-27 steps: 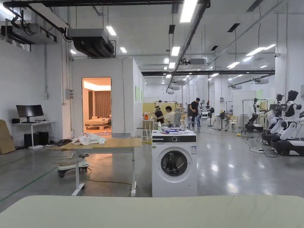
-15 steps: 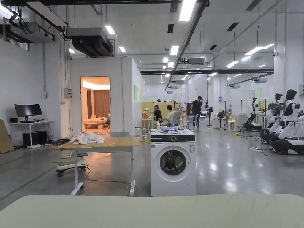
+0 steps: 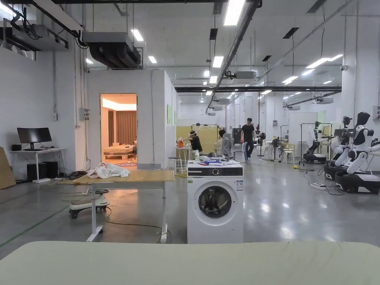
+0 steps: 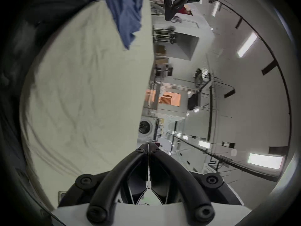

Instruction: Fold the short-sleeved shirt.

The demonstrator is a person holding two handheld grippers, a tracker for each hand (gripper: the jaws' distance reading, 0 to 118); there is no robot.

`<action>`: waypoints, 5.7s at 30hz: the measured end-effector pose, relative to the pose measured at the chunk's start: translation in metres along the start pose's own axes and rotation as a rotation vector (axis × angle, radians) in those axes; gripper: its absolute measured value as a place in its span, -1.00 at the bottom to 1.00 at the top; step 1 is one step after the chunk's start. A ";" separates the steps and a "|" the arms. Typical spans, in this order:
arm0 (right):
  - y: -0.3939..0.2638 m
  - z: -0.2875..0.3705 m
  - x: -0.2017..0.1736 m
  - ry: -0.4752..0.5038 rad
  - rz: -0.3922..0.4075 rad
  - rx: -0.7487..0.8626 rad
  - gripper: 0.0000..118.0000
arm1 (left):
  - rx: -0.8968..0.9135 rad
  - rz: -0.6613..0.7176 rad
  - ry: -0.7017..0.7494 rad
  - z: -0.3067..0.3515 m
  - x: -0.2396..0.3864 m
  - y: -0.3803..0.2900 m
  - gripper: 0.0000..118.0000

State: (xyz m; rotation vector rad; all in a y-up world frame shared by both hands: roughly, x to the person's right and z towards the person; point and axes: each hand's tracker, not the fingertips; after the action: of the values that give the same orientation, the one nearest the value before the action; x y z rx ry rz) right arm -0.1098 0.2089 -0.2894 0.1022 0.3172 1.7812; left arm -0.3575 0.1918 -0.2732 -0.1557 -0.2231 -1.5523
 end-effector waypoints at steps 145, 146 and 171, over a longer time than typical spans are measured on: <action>-0.134 0.049 -0.018 -0.068 -1.979 -0.301 -1.00 | 0.430 1.316 -1.243 -0.199 0.014 0.235 -0.38; -0.134 0.048 -0.019 -0.067 -1.990 -0.293 -1.00 | 0.473 1.329 -1.217 -0.193 0.009 0.224 -0.16; -0.073 0.017 0.034 0.017 -1.870 0.031 -1.00 | 0.177 1.565 0.184 0.082 -0.097 -0.089 -0.82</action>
State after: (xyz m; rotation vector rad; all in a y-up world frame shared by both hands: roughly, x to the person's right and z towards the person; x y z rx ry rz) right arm -0.0452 0.2588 -0.2962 -0.1648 0.2656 -0.0773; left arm -0.4503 0.3046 -0.2203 -0.0114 -0.0368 0.0158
